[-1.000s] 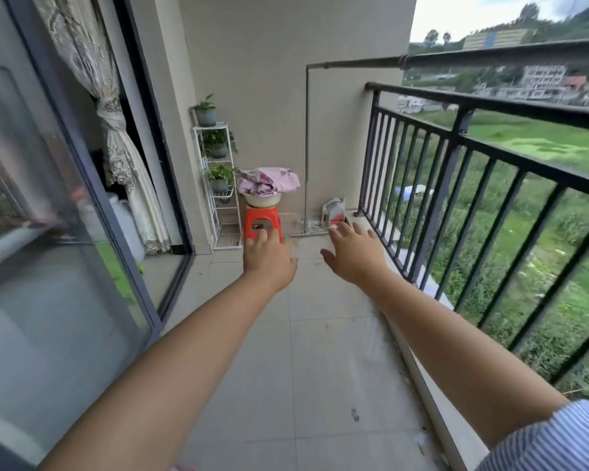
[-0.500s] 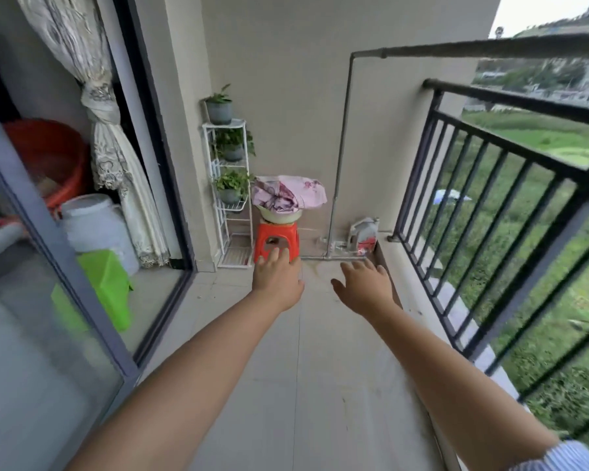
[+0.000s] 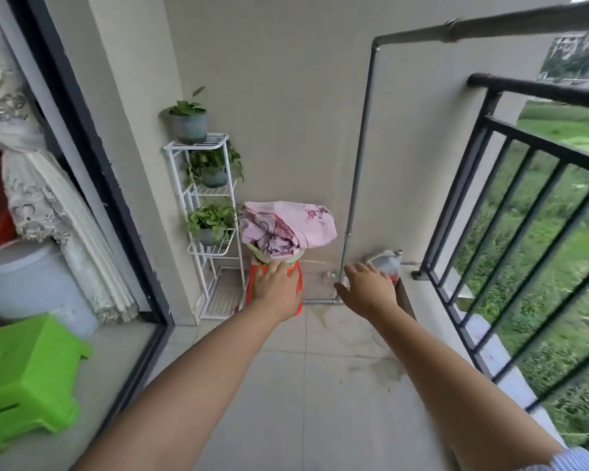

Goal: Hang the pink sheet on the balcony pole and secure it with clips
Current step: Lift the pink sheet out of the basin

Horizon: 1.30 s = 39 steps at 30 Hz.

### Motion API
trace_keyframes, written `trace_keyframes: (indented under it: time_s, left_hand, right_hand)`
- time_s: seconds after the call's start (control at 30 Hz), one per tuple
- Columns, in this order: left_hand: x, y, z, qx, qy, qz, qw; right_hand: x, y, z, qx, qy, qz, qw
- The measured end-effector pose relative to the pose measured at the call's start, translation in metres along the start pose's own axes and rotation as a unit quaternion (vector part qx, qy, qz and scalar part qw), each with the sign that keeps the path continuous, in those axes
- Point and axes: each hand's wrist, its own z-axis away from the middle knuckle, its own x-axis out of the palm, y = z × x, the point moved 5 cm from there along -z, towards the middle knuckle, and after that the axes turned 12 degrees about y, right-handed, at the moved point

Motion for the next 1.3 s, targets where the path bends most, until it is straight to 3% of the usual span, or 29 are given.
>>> trace_keyframes:
  time_s: [0.43, 0.7, 0.93, 1.1, 1.3]
  left_hand:
    - [0.134, -0.135, -0.326, -0.075, -0.063, 0.022, 0.995]
    - [0.236, -0.223, -0.506, -0.051, -0.137, 0.03, 0.989]
    - [0.324, -0.247, -0.604, -0.001, -0.23, 0.025, 0.973]
    - [0.381, -0.266, -0.663, -0.009, -0.272, 0.027, 0.962]
    - [0.45, -0.281, -0.709, -0.03, -0.326, 0.033, 0.944]
  right_hand:
    - [0.151, 0.0, -0.357, -0.04, -0.084, -0.023, 0.995]
    - [0.261, 0.007, -0.527, 0.029, -0.151, -0.02, 0.988]
    - [0.353, 0.021, -0.609, 0.065, -0.24, -0.027, 0.968]
    - [0.425, 0.03, -0.676, 0.077, -0.285, -0.051, 0.954]
    - [0.493, 0.038, -0.756, 0.081, -0.28, -0.053, 0.955]
